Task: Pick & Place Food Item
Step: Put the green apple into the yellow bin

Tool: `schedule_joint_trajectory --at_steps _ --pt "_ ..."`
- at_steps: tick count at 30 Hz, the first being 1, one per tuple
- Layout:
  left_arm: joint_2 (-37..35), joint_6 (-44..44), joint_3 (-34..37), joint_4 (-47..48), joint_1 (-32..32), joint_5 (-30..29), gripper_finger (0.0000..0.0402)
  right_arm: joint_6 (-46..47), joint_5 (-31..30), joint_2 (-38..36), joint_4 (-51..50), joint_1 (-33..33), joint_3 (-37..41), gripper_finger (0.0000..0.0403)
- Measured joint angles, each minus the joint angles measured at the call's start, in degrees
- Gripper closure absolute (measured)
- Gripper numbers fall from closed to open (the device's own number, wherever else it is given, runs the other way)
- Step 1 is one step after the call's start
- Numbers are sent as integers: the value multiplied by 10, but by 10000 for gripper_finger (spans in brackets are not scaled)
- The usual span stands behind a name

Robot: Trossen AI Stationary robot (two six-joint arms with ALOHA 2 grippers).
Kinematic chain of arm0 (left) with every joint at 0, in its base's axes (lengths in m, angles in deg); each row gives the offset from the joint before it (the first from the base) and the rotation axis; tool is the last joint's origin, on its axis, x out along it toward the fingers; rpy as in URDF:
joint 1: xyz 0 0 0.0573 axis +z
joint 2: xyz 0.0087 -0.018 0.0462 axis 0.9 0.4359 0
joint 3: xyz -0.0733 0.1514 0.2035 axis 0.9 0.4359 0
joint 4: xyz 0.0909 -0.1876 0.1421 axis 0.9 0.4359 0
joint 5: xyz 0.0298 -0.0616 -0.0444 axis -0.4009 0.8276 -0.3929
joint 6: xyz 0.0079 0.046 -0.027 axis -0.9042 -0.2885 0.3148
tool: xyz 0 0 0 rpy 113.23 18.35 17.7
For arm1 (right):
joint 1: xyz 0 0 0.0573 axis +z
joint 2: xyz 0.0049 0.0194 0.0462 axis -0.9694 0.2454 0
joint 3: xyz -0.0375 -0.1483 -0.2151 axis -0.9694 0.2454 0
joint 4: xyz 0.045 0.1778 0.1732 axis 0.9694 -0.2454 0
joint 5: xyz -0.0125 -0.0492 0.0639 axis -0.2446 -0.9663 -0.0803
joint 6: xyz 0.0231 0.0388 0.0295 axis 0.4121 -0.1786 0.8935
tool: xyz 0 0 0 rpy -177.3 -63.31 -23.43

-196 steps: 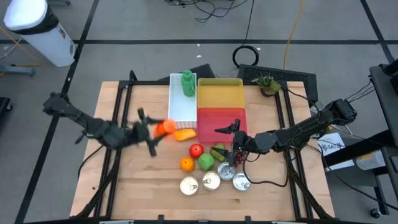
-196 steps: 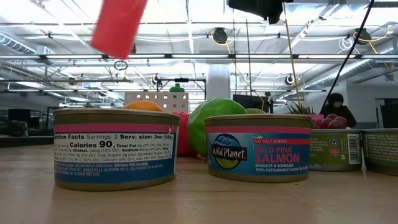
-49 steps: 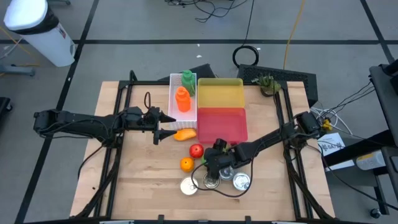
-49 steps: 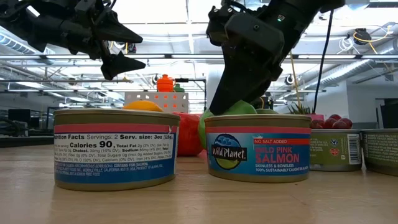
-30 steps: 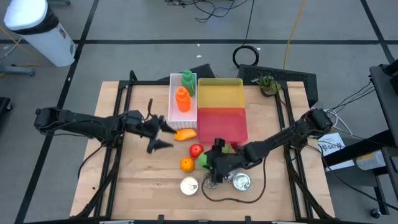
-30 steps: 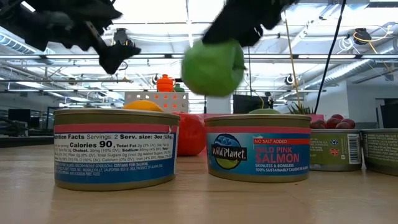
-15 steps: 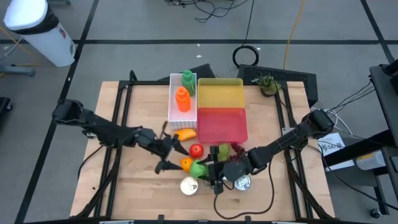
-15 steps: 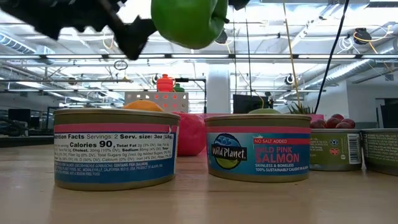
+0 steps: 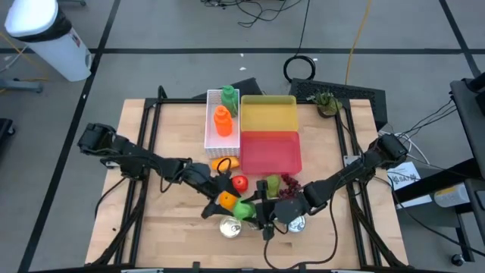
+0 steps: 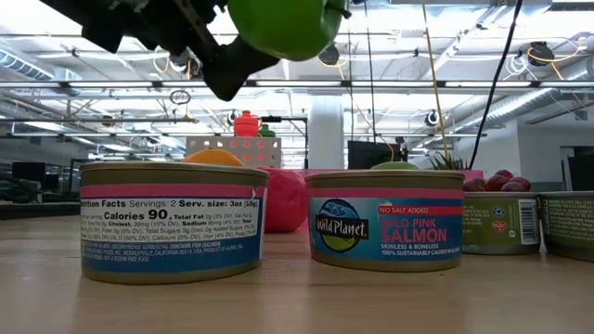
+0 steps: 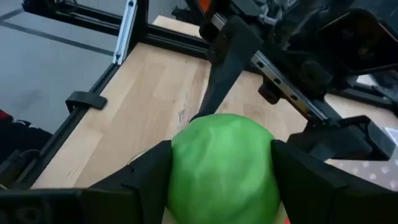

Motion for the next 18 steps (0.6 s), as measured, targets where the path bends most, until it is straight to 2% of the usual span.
schedule_joint_trajectory --at_steps 14,18 --pt "1 -34 1 -69 -21 -10 49 -18 -17 0 43 -3 0 172" --pt "1 -61 2 -83 -22 -31 50 -25 -23 -1 43 -3 0 171"
